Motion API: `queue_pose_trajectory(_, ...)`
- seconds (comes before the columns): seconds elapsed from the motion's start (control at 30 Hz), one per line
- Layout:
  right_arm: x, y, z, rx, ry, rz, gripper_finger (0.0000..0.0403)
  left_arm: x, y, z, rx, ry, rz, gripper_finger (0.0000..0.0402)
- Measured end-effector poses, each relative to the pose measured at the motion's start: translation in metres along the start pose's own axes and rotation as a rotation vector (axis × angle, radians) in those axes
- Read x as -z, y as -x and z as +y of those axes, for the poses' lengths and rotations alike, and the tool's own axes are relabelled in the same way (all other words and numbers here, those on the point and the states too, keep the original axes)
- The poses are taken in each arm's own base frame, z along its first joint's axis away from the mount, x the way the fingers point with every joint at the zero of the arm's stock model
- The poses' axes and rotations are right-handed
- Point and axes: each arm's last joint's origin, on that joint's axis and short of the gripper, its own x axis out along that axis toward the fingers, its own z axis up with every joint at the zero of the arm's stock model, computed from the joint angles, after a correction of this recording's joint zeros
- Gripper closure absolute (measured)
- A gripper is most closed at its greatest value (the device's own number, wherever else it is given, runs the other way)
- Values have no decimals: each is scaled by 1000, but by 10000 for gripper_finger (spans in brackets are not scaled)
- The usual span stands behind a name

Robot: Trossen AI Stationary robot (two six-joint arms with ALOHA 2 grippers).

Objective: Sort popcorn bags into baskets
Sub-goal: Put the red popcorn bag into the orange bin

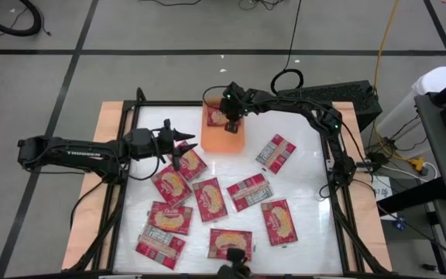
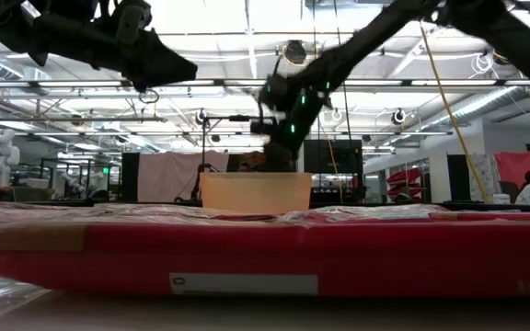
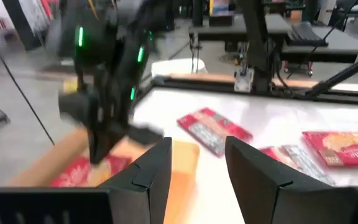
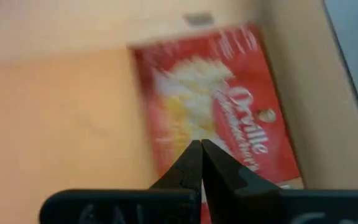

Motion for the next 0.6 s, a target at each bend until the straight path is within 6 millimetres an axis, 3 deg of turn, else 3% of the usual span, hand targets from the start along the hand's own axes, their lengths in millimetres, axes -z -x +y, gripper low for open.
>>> queue_pose_trajectory(0.27,-18,66,48,-158,-5,-94,403,20,6,-25,80,-16,206,249)
queue_pose_trajectory(0.4,-9,82,85,-169,68,-156,403,35,13,-27,-145,112,337,249)
queue_pose_trajectory(0.5,3,91,110,-176,133,-252,403,46,18,-18,-374,378,381,248)
queue_pose_trajectory(0.6,18,100,126,-176,200,-364,403,55,22,-12,-436,506,468,239)
